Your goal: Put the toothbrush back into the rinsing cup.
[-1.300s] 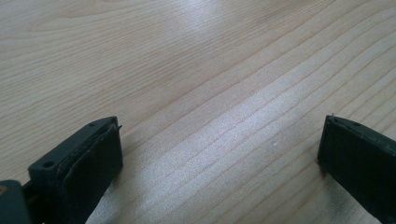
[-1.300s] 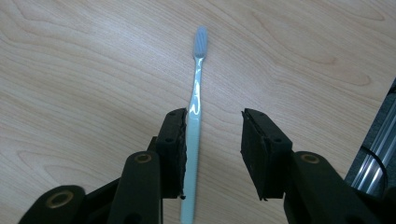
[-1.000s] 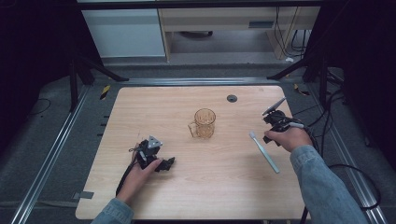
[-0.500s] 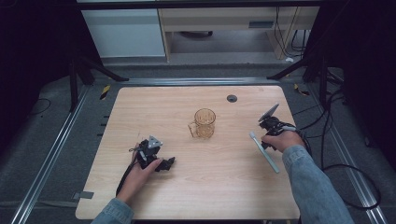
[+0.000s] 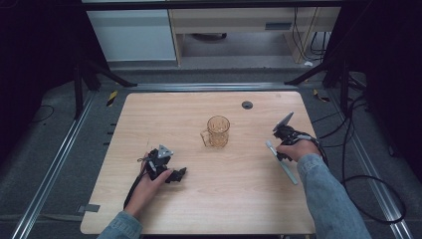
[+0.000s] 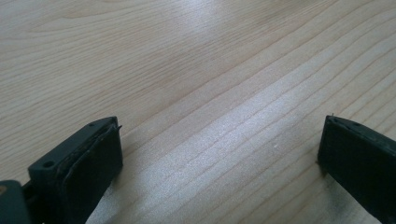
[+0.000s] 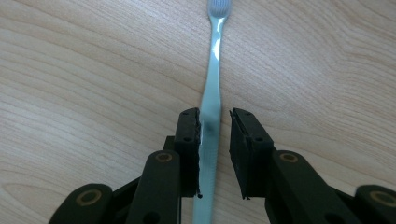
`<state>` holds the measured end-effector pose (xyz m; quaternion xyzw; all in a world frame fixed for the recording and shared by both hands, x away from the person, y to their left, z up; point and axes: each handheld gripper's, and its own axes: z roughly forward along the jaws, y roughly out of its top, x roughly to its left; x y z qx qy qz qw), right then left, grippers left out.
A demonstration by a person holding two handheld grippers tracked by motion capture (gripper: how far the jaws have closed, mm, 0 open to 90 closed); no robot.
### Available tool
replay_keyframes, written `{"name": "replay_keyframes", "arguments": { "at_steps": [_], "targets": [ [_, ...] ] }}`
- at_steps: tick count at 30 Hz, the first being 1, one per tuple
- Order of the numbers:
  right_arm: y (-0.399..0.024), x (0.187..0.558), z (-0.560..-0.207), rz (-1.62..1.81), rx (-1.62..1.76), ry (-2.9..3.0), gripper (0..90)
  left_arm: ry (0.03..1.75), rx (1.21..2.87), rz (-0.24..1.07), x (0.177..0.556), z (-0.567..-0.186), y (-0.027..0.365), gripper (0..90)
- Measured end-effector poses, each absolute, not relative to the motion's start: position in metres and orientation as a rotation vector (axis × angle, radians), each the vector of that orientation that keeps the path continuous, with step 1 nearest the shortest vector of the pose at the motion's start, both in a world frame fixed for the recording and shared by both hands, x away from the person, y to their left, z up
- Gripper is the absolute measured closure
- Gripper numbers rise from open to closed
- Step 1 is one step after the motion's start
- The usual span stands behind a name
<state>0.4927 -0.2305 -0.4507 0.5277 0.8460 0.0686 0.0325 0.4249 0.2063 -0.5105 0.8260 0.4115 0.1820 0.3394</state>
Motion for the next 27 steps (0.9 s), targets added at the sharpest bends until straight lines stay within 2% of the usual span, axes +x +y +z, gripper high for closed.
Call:
{"name": "replay_keyframes", "arguments": {
  "at_steps": [27],
  "targets": [
    [-0.223,0.51,-0.466,0.121,1.667,2.651,73.2,1.073,2.149,0.473,0.425,-0.511,0.206,0.0]
  ]
}}
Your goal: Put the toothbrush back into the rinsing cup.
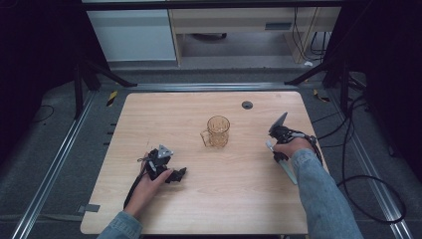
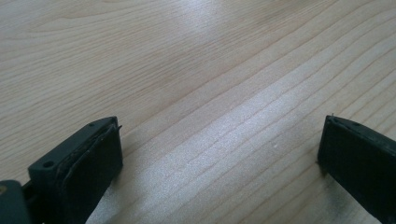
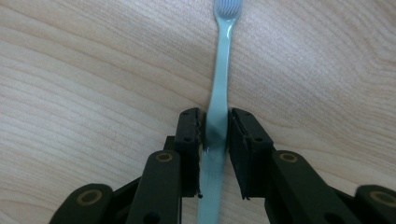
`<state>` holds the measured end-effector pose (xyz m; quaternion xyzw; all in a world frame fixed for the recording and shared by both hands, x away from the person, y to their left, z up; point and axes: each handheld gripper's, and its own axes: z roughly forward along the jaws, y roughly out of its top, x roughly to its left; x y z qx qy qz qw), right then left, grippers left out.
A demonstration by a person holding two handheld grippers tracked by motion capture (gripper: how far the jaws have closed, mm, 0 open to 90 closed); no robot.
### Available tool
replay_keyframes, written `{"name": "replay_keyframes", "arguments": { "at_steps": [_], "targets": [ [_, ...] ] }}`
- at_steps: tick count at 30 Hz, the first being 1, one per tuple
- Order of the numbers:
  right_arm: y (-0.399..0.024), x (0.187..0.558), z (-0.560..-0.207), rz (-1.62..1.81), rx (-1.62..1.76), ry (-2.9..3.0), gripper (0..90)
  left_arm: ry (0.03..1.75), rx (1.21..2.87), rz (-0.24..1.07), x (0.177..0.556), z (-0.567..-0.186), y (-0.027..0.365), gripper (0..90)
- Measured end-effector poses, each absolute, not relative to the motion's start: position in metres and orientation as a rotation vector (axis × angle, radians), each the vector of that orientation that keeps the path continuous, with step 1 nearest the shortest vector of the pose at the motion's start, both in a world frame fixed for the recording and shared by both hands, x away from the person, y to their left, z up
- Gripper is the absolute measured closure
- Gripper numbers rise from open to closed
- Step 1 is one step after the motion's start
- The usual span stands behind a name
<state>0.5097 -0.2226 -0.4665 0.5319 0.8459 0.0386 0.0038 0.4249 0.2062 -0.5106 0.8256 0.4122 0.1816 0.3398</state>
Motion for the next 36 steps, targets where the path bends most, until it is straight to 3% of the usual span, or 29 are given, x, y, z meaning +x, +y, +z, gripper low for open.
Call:
{"name": "replay_keyframes", "arguments": {
  "at_steps": [23,36],
  "targets": [
    [-0.219,0.512,-0.466,0.065,1.624,2.688,79.2,1.073,2.15,0.474,0.425,-0.511,0.206,0.0],
    [-0.21,0.496,-0.423,0.327,1.509,2.658,79.3,1.071,2.153,0.475,0.425,-0.51,0.206,0.0]
  ]
}}
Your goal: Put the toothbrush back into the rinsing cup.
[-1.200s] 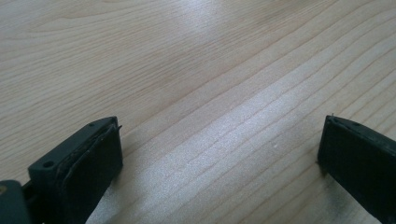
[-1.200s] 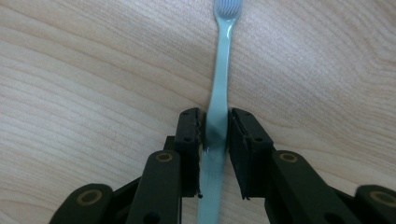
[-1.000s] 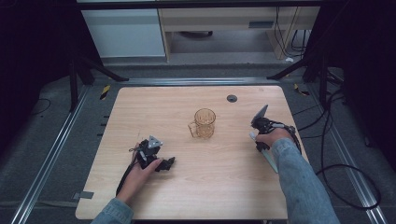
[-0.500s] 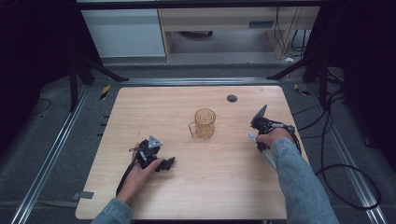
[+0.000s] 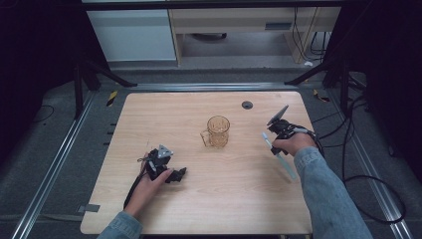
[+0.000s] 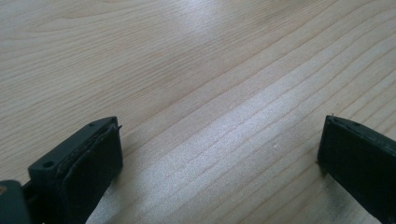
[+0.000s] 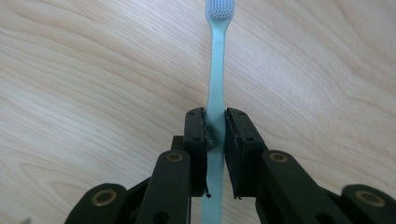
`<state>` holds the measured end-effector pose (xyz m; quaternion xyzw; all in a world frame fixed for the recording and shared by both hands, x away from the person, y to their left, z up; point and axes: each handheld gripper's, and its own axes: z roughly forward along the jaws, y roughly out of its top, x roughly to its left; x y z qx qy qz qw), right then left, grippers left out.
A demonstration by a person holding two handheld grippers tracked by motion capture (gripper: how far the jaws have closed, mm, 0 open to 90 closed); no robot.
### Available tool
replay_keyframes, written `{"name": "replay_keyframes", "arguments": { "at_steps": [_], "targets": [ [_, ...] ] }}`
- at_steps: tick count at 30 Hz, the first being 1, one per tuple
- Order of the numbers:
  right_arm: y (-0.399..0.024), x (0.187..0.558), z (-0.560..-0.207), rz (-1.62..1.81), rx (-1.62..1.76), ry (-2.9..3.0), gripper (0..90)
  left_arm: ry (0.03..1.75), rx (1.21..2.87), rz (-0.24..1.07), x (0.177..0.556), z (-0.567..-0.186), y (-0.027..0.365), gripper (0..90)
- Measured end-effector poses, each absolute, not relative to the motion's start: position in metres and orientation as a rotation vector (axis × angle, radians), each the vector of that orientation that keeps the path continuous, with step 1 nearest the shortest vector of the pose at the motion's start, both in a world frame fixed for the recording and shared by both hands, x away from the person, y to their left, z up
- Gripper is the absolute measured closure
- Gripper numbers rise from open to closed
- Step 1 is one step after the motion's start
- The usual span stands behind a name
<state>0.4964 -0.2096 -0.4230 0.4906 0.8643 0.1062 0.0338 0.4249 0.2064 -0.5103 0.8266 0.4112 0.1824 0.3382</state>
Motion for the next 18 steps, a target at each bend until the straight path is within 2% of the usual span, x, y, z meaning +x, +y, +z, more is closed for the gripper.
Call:
{"name": "replay_keyframes", "arguments": {
  "at_steps": [18],
  "targets": [
    [-0.16,0.462,-0.4,0.543,1.143,2.712,79.3,1.071,2.153,0.475,0.425,-0.51,0.206,0.0]
  ]
}}
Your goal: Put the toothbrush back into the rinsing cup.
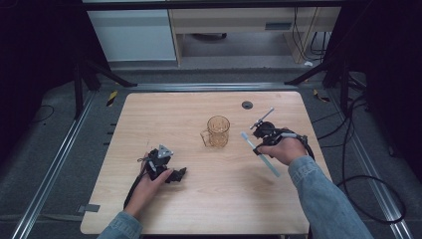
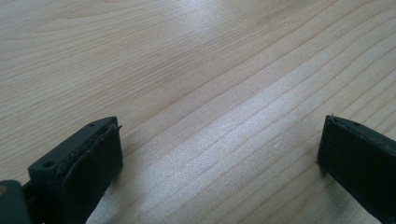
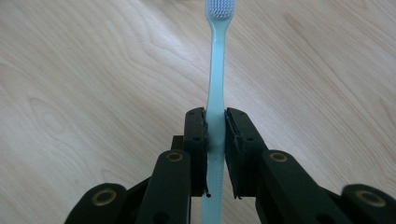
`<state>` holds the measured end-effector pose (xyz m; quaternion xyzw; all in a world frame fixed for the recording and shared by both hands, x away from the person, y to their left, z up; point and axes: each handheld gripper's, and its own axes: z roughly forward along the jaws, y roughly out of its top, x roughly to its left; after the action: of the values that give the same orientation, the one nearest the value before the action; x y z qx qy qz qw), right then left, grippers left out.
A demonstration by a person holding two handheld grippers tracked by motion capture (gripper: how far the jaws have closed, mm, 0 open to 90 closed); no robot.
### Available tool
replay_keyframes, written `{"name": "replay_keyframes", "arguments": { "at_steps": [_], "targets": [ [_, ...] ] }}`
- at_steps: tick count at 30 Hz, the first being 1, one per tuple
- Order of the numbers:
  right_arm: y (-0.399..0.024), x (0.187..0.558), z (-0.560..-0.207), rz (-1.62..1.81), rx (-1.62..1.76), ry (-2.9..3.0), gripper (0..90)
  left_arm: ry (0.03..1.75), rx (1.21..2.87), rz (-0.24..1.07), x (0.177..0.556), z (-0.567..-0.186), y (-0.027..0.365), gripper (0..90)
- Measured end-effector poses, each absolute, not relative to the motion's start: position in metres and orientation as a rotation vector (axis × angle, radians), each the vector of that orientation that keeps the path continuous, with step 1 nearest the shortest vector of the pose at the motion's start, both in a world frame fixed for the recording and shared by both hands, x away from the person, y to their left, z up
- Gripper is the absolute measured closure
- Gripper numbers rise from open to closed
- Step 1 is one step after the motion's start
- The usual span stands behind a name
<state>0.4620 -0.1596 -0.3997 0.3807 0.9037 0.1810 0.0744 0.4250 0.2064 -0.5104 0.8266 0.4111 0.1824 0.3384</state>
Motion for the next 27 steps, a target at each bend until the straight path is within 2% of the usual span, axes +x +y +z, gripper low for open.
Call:
{"name": "replay_keyframes", "arguments": {
  "at_steps": [27],
  "targets": [
    [-0.085,0.434,-0.4,0.7,0.884,2.825,79.3,1.071,2.153,0.475,0.425,-0.51,0.206,0.0]
  ]
}}
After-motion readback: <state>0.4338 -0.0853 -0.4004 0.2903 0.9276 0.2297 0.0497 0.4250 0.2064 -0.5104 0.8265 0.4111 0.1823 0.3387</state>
